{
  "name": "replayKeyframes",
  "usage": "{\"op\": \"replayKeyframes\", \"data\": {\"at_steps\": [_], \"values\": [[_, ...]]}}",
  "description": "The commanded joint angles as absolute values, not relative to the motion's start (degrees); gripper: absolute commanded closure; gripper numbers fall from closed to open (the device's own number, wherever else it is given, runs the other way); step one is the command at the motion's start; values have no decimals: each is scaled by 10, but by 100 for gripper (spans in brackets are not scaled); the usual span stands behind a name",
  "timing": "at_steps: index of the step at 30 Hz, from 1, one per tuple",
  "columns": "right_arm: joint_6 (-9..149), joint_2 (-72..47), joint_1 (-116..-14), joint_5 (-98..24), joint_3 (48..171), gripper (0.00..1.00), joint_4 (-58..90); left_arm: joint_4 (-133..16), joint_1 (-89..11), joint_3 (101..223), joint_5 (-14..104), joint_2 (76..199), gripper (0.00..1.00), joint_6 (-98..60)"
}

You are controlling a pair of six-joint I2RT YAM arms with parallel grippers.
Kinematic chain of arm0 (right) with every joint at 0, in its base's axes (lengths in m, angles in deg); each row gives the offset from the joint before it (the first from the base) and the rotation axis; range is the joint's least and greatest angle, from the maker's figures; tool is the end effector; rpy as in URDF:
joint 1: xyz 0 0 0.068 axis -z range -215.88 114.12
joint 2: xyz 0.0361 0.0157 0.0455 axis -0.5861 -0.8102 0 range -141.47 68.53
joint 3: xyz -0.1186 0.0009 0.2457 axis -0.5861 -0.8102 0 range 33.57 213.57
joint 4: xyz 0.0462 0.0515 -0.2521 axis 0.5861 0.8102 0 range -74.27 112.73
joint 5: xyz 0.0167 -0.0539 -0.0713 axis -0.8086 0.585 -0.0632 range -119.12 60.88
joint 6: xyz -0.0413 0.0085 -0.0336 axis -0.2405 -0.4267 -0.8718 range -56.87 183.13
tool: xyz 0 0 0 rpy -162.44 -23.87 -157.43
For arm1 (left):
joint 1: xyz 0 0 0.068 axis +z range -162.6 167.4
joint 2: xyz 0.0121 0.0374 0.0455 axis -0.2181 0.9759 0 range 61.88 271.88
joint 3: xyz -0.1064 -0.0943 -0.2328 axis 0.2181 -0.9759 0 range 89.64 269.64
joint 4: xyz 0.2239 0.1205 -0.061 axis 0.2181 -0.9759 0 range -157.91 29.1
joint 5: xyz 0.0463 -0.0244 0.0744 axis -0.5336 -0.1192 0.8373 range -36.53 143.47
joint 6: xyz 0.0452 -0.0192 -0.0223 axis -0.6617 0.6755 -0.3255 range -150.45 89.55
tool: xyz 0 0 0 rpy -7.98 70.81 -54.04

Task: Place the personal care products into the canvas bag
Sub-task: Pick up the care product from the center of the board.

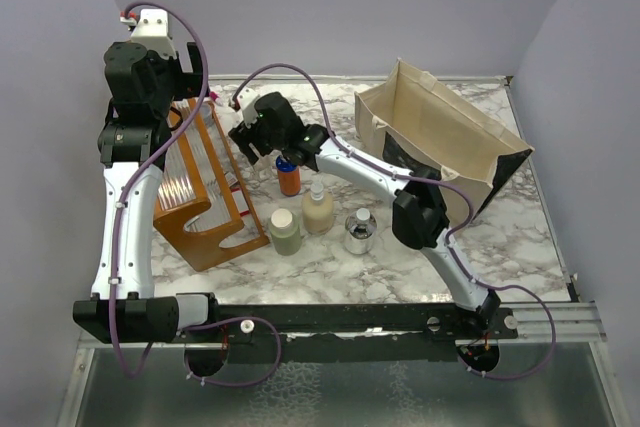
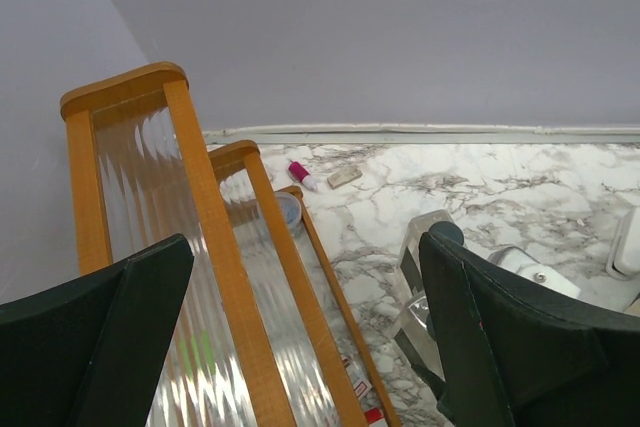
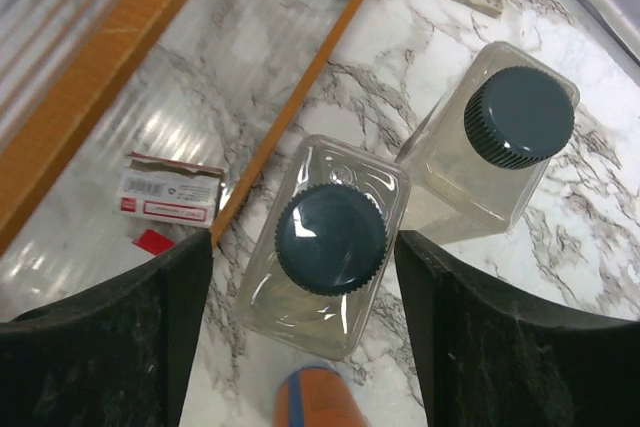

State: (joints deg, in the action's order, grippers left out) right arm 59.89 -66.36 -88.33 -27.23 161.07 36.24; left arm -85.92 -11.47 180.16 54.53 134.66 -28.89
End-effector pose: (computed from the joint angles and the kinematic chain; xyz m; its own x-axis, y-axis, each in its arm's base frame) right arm 0.3385 0.4384 0.2772 -0.2409 -0.4061 -0.8815 -0.7895 0.6103 -0.0654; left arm 0.2656 0.0058 0.4836 -0.1255 -0.0298 -0.9916 -0.0414 0.9988 -0.0248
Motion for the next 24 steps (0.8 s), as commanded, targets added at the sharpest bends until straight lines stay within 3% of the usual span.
{"op": "replayKeyframes", "data": {"at_steps": [1,24], "values": [[598,-689,-889,-250,1635,30,352,-858,-111,1818,527,1335,1,-295],[593,-725,-882,-265,1666,47,363,-868,-111,1812,522,1334,1,-303]]}}
